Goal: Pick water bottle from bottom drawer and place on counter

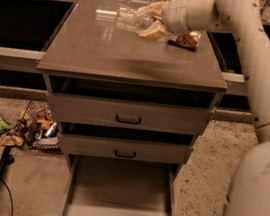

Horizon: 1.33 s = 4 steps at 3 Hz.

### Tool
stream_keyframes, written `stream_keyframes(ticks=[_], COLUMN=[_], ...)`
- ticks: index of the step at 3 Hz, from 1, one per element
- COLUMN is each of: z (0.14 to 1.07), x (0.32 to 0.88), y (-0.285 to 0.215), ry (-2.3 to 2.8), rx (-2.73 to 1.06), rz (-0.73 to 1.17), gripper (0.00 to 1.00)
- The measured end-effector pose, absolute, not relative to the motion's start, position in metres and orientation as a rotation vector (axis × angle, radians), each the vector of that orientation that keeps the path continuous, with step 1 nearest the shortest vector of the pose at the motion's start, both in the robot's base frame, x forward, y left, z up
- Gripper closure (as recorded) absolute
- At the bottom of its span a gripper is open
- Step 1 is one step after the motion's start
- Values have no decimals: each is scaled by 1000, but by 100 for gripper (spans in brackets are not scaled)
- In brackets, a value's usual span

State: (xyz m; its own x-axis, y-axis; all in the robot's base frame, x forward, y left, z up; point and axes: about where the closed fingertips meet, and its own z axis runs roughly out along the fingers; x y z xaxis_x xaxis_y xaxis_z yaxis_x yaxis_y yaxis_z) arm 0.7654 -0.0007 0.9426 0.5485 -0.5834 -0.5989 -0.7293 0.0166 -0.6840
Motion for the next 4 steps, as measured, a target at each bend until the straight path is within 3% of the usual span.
stream_keyframes(ticks=[1, 4], z=[926, 910], x=[802, 813], y=[0, 14], ry=[1211, 1479], rx=[-1589, -1499], rz=[224, 226], gripper=[100, 100])
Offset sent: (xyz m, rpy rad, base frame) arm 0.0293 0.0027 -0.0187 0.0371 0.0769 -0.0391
